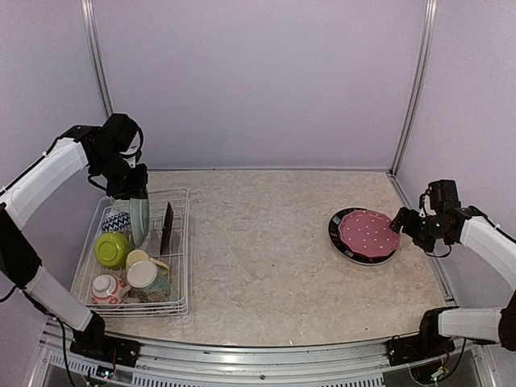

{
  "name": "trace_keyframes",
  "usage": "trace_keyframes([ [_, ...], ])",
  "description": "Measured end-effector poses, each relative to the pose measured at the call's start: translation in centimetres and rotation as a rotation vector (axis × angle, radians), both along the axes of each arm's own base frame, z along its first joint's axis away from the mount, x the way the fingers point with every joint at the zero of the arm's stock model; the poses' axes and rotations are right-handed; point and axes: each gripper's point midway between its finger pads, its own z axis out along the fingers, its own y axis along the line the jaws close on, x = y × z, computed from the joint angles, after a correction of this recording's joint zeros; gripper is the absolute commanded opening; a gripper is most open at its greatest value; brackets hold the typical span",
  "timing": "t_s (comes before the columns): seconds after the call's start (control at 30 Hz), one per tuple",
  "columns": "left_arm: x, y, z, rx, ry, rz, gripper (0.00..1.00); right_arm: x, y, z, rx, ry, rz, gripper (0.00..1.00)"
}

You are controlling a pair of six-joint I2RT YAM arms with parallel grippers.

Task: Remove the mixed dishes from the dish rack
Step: Grab the plate from the dish rack, then pass from the left arm to the right

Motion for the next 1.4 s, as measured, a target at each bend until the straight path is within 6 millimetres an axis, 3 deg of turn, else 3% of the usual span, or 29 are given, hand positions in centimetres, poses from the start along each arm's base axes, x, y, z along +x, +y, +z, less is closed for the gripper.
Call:
trace_keyframes([
  [0.13, -0.7, -0.2, 2.6, -0.018, -0.036, -0.001, 0.0, 0.0, 0.0, 0.0, 0.001, -0.001, 0.001, 0.95],
  [0.37, -2.5, -0.1, 9.7, -0.023, -0.205, -0.019, 0.0, 0.3, 0.3, 0.2, 0.013, -0.007, 0.007, 0.95],
  [0.53, -4.0, -4.5, 13.8, -0.031, -0.39, -0.217, 0.0, 0.6, 1.9, 0.5, 0.042, -0.023, 0.05, 0.95],
  [0.63, -4.6, -8.4, 14.5, -0.003, -0.52, -0.387, 0.0, 0.8, 2.9, 0.8, 0.068, -0.038, 0.073, 0.96],
  [0.73, -5.2, -12.8, 13.4, 0.058, -0.635, -0.577, 0.0, 1.2, 4.3, 1.5, 0.11, -0.066, 0.101, 0.98],
  [0.87, -6.0, -18.0, 10.4, 0.173, -0.762, -0.802, 0.0, 1.8, 7.1, 2.9, 0.188, -0.119, 0.158, 0.99],
  [1.17, -6.0, -25.6, 6.0, 0.377, -0.962, -1.059, 0.0, 2.7, 15.3, 6.5, 0.391, -0.199, 0.317, 1.0],
  [1.3, -5.9, -28.9, 3.6, 0.463, -1.007, -1.158, 0.0, 3.5, 19.2, 10.0, 0.457, -0.241, 0.393, 1.0],
  [1.4, -5.8, -30.3, 1.5, 0.543, -1.02, -1.222, 0.0, 4.1, 22.2, 13.9, 0.514, -0.309, 0.449, 1.0],
])
